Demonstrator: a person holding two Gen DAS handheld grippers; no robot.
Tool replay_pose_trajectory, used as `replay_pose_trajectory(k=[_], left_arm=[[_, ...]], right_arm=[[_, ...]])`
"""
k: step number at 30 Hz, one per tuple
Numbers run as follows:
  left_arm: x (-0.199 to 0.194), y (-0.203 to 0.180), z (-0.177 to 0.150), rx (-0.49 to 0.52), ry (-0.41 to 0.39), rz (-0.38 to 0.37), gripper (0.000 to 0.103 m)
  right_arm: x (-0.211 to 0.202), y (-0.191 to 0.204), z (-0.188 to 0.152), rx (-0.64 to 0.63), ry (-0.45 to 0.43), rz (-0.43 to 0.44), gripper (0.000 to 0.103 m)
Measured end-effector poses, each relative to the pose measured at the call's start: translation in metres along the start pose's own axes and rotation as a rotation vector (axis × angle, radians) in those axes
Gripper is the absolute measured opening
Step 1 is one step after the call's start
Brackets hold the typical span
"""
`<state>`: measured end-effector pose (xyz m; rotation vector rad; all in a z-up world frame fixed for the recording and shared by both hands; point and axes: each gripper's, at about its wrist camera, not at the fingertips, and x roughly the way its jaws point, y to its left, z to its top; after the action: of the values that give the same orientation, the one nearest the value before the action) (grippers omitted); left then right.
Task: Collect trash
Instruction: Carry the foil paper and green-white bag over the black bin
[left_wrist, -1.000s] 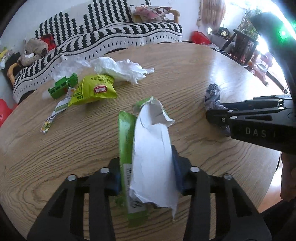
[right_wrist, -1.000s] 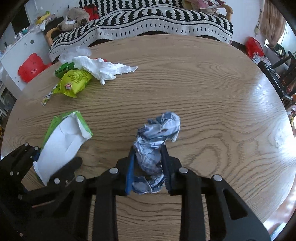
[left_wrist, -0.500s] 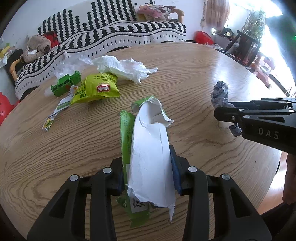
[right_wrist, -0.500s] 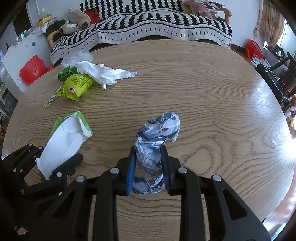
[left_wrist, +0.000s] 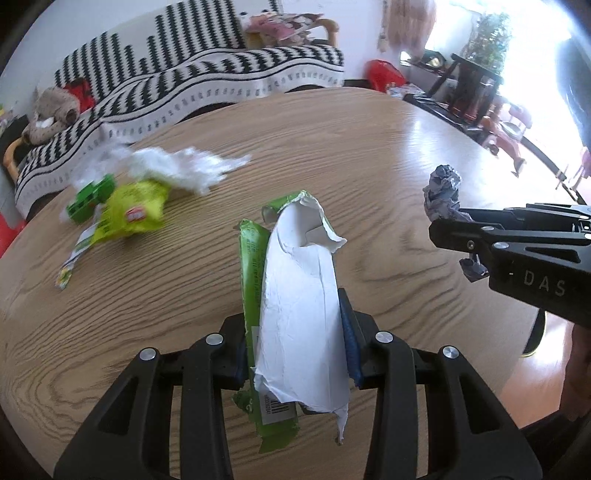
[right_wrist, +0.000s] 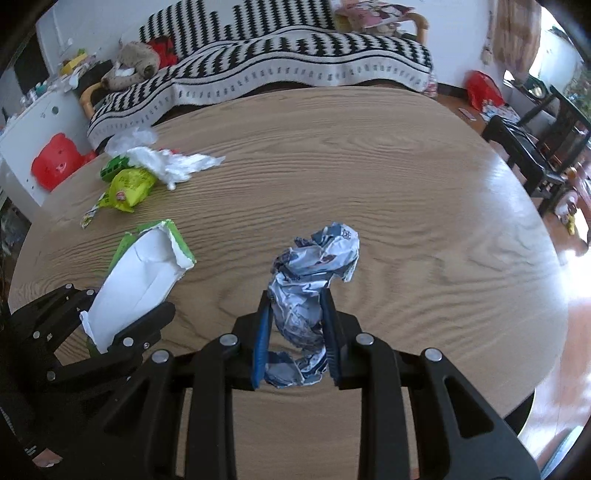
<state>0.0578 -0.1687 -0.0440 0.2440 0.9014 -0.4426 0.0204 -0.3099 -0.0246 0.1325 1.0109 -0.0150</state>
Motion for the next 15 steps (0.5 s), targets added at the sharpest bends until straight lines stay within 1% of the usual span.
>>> replay_pose_trajectory(k=[2,6,7,9,15], left_arm=[[0.000,-0.017,0.004,0.019,-0.003,-0.015,0.039],[0.001,-0.054,0.011,0.062,-0.008,-0.049,0.039],[0.002,-0.068,0.013,0.078,-0.009,-0.060,0.039],[0.002,-0.085,0.016,0.096,-0.008,-0.074,0.039],[0.007,-0.153,0.020,0.165,-0.006,-0.135,0.039]], right_arm=[[-0.007,-0.015,-0.005,0.019,-0.007,-0.010,0.026],[-0.026,-0.057,-0.019,0.077,-0.024,-0.037,0.026],[-0.030,-0.067,-0.023,0.092,-0.027,-0.044,0.026],[-0.038,-0.088,-0.032,0.124,-0.032,-0.057,0.026],[-0.066,-0.157,-0.063,0.230,-0.053,-0.103,0.026]])
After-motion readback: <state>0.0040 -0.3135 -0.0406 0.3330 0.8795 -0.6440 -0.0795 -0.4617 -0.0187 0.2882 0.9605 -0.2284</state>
